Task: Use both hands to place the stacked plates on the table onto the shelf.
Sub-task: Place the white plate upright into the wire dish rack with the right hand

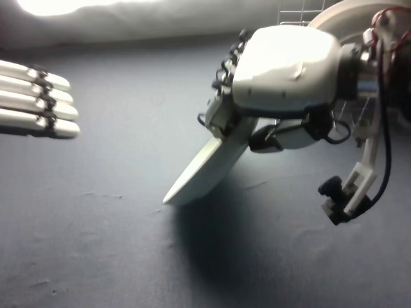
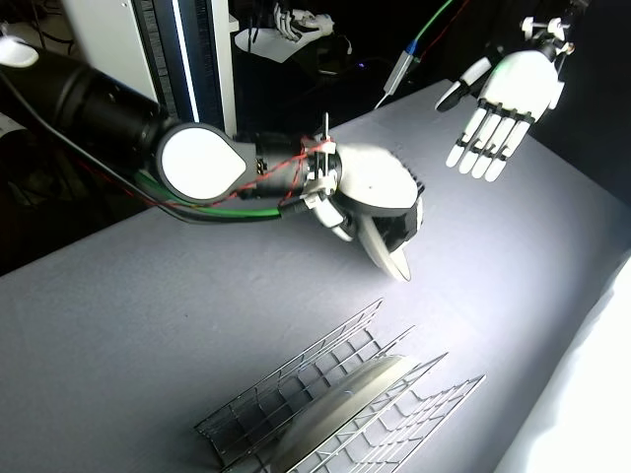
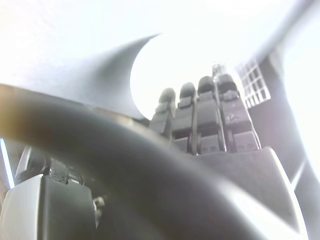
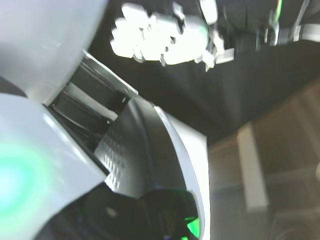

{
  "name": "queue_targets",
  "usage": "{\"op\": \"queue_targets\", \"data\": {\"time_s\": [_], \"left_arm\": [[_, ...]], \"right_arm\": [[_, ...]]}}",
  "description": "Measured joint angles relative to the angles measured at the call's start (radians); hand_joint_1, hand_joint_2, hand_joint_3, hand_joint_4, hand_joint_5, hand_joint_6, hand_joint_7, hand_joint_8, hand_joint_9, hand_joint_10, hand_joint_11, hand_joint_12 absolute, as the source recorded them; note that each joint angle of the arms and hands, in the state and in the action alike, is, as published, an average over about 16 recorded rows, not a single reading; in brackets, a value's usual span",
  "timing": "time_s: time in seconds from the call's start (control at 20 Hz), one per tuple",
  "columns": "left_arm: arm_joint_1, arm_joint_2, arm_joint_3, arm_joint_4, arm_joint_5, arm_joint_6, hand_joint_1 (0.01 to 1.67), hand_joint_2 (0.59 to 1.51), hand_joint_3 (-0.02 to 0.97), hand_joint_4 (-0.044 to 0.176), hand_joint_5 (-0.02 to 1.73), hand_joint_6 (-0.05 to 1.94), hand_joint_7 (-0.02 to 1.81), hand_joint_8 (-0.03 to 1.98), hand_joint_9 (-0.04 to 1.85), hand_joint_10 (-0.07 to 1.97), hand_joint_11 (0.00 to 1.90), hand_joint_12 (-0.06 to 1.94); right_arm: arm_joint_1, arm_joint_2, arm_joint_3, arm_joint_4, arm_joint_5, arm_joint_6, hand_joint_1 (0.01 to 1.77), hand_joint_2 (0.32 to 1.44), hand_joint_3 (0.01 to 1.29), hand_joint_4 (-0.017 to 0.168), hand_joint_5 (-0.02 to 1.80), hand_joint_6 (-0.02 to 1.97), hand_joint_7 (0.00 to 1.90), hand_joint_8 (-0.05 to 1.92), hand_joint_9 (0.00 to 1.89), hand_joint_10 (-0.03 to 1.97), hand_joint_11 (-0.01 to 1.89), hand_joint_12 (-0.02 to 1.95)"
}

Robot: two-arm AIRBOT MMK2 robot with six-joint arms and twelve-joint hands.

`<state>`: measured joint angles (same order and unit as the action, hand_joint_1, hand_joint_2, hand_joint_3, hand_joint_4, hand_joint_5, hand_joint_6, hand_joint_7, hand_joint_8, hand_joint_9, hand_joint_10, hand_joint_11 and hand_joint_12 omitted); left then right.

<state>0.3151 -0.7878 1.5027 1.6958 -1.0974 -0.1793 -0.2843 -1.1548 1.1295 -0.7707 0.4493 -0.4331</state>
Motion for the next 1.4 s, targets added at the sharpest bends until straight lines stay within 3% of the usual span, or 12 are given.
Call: {"op": "queue_targets", "data": {"time_s": [0.4, 0.9, 1.4], "left_arm": [[-0.013, 0.055, -0.009, -0.031, 0.019, -0.026, 0.01, 1.153, 0.008, -0.001, 0.02, 0.01, 0.02, 0.01, 0.02, 0.01, 0.02, 0.00], [-0.013, 0.068, -0.019, -0.048, 0.025, -0.032, 0.01, 1.153, 0.007, -0.001, 0.02, 0.01, 0.02, 0.01, 0.02, 0.01, 0.02, 0.00], [-0.013, 0.064, -0.010, -0.048, 0.022, -0.032, 0.01, 1.154, 0.007, -0.001, 0.02, 0.01, 0.02, 0.01, 0.02, 0.01, 0.02, 0.00]], "right_arm": [[0.071, 0.068, -0.074, 0.360, -0.060, 0.038, 1.37, 0.98, 0.01, -0.003, 0.95, 0.91, 1.12, 0.72, 1.06, 0.92, 0.87, 1.02], [0.166, 0.073, -0.056, 0.777, -0.245, 0.085, 1.39, 0.99, 0.01, -0.007, 0.95, 0.89, 1.12, 0.72, 1.07, 0.93, 0.86, 1.01], [0.232, 0.052, 0.001, 0.978, -0.371, 0.106, 1.40, 0.99, 0.01, -0.008, 0.96, 0.85, 1.12, 0.70, 1.07, 0.94, 0.87, 1.00]]}}
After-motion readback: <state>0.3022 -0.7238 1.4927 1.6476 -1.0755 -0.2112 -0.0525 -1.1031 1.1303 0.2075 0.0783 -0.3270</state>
